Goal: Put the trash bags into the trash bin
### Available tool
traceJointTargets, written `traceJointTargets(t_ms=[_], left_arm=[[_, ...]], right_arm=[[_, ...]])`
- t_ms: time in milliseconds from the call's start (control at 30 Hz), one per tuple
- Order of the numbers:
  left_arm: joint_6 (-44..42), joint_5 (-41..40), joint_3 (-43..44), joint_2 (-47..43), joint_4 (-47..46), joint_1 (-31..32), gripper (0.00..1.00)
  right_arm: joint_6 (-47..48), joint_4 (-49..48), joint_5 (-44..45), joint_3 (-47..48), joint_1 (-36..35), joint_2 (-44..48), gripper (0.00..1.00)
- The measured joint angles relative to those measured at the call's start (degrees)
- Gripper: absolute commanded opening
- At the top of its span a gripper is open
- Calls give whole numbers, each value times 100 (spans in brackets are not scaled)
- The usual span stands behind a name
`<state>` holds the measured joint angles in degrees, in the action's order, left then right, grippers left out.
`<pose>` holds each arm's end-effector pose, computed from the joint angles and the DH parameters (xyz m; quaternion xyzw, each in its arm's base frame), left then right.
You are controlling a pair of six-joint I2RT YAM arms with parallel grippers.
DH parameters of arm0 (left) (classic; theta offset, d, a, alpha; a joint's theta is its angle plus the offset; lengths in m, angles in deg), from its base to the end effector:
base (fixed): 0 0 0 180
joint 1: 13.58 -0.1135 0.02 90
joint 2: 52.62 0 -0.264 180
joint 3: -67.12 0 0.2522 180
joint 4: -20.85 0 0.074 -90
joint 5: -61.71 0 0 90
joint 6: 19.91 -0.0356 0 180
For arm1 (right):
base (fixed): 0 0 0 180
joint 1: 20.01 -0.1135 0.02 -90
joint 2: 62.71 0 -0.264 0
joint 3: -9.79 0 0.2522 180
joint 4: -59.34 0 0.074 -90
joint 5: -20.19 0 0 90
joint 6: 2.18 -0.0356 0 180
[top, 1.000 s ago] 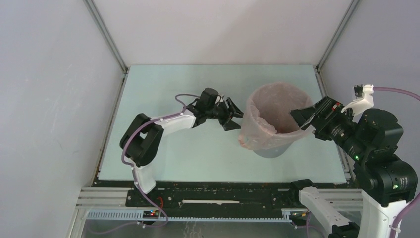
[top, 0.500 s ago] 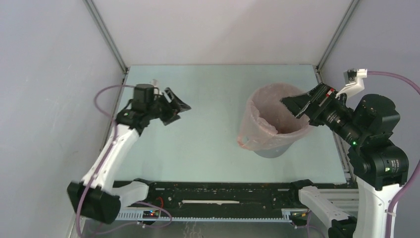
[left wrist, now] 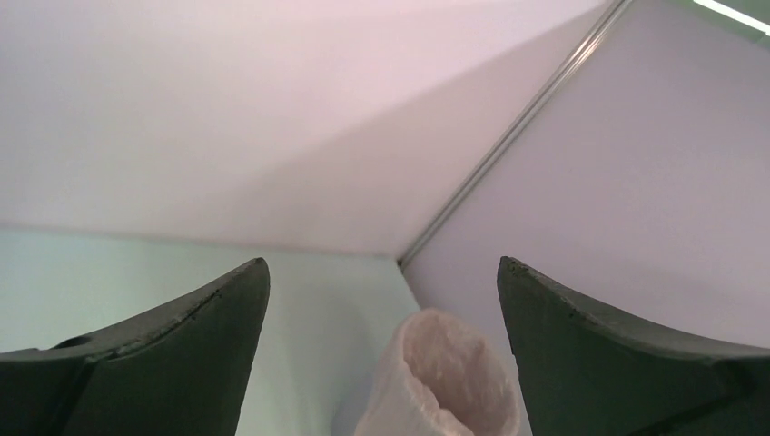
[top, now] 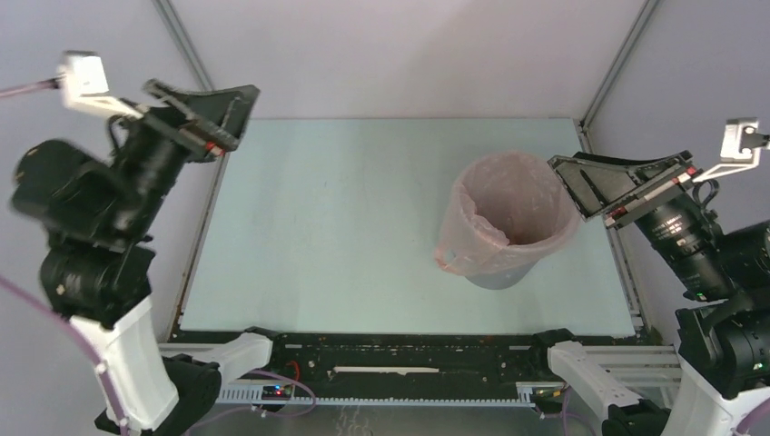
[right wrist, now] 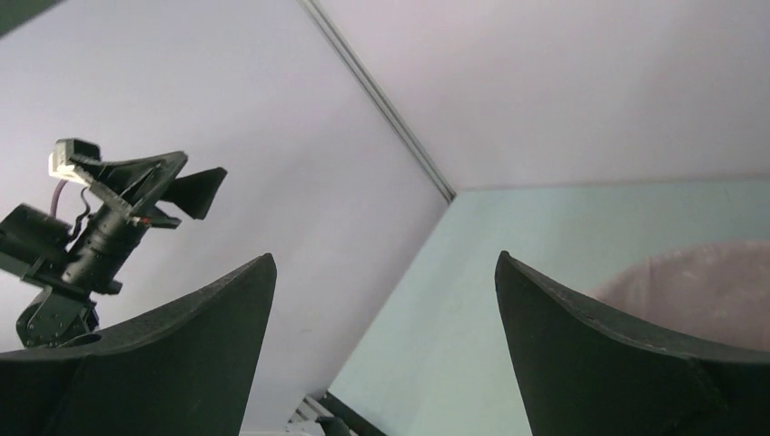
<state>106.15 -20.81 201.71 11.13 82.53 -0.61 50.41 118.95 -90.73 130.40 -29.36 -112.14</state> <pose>0.0905 -0.0256 0.6059 -0.0808 0.6439 -0.3537 0.6737 0.0322 0.0182 0.5743 0.0143 0.6373 0.4077 0.6538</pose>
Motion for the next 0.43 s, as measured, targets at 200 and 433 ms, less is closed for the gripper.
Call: traceJointTargets(t_ms=[200,433], left_arm=[[-553,-343,413,-476,-229,0,100],[-815,-719,98,-857,-459,0,100]], right_arm=[[-109,-367,-22,136,-2,31,100],[-103,-367,26,262,0,-42,100]])
